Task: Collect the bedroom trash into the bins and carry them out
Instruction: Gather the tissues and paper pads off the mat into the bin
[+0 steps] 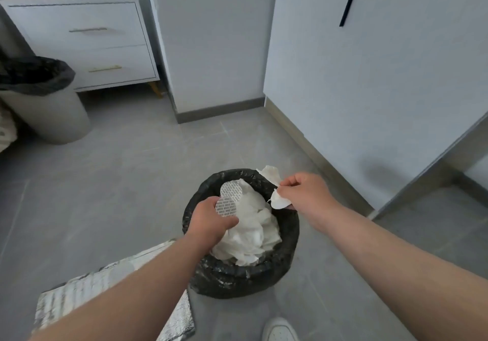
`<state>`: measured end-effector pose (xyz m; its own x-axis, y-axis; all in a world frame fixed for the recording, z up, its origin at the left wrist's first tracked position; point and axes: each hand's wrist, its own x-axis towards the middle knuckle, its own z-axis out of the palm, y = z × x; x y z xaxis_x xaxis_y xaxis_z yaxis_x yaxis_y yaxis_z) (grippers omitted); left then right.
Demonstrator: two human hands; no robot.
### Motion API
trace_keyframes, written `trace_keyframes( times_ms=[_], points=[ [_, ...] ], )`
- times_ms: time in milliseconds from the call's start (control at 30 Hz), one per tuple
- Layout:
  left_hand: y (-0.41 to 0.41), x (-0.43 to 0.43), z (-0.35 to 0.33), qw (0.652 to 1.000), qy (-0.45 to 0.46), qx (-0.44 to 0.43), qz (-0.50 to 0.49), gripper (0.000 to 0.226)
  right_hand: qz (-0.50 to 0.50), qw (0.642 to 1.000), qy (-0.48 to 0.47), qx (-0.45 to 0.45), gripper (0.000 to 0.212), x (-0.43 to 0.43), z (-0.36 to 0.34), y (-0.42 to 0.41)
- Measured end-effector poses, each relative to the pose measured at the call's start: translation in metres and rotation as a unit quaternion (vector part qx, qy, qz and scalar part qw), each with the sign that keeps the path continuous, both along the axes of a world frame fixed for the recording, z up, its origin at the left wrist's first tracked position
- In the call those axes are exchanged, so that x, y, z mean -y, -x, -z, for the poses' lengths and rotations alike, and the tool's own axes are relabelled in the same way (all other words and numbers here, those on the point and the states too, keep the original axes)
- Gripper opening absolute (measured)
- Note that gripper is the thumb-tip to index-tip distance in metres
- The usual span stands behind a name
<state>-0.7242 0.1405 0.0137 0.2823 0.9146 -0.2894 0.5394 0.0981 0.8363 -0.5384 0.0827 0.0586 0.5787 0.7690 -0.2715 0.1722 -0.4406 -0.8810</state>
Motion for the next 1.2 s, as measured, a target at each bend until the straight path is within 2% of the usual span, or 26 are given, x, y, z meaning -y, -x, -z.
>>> trace_keyframes(
  times_ms=[100,200,267,333,433,500,567,633,700,733,800,867,933,1067,1200],
  points=[
    [-0.009,0.003,0.013,0.999,-0.011,-0.034,0.036,0.03,0.003,1.0,0.011,-0.011,0.015,0.001,0.011,-0.01],
    [-0.006,0.003,0.022,0.993,-0.034,-0.081,0.078,0.065,0.004,1.0,0.015,-0.018,0.015,0.002,0.019,-0.014],
    [0.0,0.003,0.022,0.986,-0.084,-0.101,0.103,0.08,-0.001,0.999,0.027,-0.019,0.015,0.003,0.023,-0.013],
    [0.011,0.004,0.017,0.974,-0.139,-0.112,0.136,0.089,-0.006,0.999,0.048,-0.01,0.016,0.003,0.027,-0.01],
    [0.031,-0.002,0.015,0.964,-0.175,-0.132,0.152,0.095,-0.033,0.996,0.079,0.038,0.014,0.002,0.033,-0.004],
    [0.044,-0.007,0.02,0.972,-0.162,-0.122,0.116,0.092,-0.066,0.991,0.091,0.073,0.013,0.001,0.038,0.004],
    [0.057,-0.01,0.024,0.983,-0.108,-0.108,0.102,0.094,-0.089,0.987,0.094,0.099,0.013,-0.002,0.044,0.012],
    [0.067,-0.008,0.028,0.979,-0.063,-0.119,0.15,0.102,-0.101,0.984,0.094,0.11,0.011,-0.007,0.05,0.02],
    [0.071,-0.006,0.032,0.968,-0.065,-0.14,0.198,0.111,-0.12,0.982,0.096,0.109,0.013,-0.013,0.053,0.028],
    [0.071,-0.005,0.033,0.963,-0.074,-0.152,0.212,0.116,-0.143,0.979,0.098,0.11,0.022,-0.015,0.054,0.032],
    [0.072,-0.007,0.038,0.954,-0.091,-0.175,0.224,0.124,-0.212,0.96,0.114,0.144,0.056,-0.017,0.059,0.039],
    [0.073,-0.009,0.041,0.951,-0.101,-0.182,0.227,0.129,-0.287,0.921,0.163,0.208,0.089,-0.017,0.066,0.048],
    [0.074,-0.011,0.045,0.953,-0.104,-0.174,0.226,0.132,-0.32,0.891,0.214,0.242,0.107,-0.017,0.076,0.057],
    [0.075,-0.014,0.05,0.956,-0.112,-0.151,0.225,0.135,-0.329,0.876,0.26,0.24,0.119,-0.023,0.098,0.069],
    [0.077,-0.014,0.056,0.956,-0.113,-0.148,0.226,0.135,-0.316,0.872,0.28,0.246,0.121,-0.024,0.112,0.073]
  ],
)
